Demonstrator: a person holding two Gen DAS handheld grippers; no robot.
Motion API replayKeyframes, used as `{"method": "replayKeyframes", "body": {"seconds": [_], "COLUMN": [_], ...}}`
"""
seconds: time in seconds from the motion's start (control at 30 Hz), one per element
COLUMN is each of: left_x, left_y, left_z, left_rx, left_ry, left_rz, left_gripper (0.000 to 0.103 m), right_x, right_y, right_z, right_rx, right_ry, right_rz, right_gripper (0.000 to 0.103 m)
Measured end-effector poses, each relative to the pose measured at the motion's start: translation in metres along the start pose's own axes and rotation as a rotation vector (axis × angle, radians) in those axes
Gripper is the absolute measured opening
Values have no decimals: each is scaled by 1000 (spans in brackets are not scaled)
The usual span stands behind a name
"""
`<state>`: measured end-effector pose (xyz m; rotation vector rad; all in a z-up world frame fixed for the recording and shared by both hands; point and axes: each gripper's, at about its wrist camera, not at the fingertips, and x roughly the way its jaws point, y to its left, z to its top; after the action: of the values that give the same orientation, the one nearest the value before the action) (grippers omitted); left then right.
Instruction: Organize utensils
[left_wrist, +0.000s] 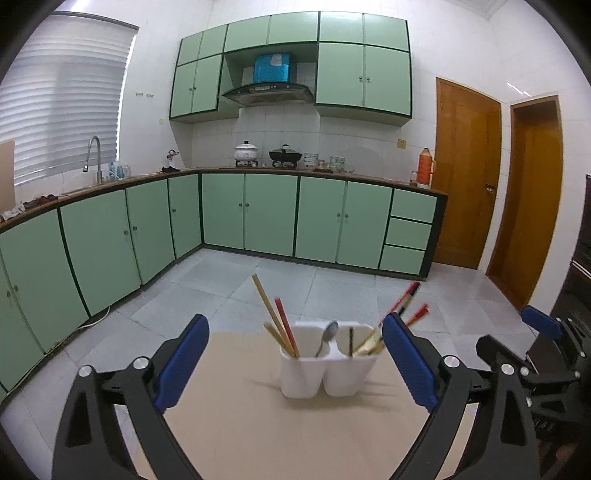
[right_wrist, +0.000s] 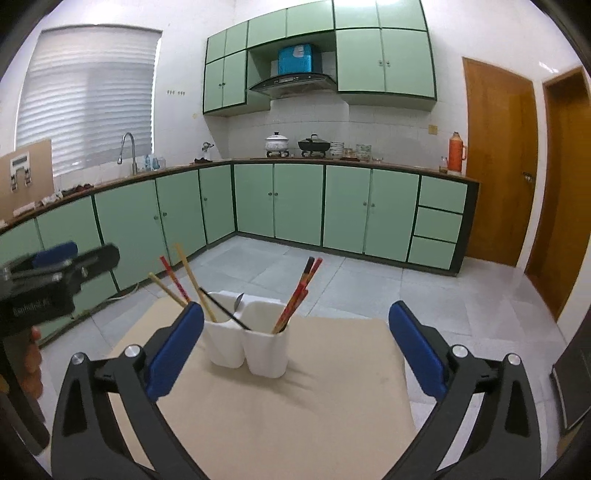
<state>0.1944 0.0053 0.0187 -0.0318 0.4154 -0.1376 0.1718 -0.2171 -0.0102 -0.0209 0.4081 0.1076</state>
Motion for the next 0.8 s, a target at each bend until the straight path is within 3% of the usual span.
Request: {"method": "replayKeyframes", "body": {"seconds": [0.37,0.8], "left_x": [-50,-80], "left_y": [-19,-25], "left_z": [-22,-27], "left_rx": [49,50], "left_ry": [-31,-43], "left_rz": [-8,-8], "left_gripper": [97,97], "right_x": [-48,-78], "right_y": [-11,-5], "right_z": [-9,-8], "right_rx": [84,48], "right_ry": [8,-22], "right_rz": [52,79], "right_gripper": [98,98]}}
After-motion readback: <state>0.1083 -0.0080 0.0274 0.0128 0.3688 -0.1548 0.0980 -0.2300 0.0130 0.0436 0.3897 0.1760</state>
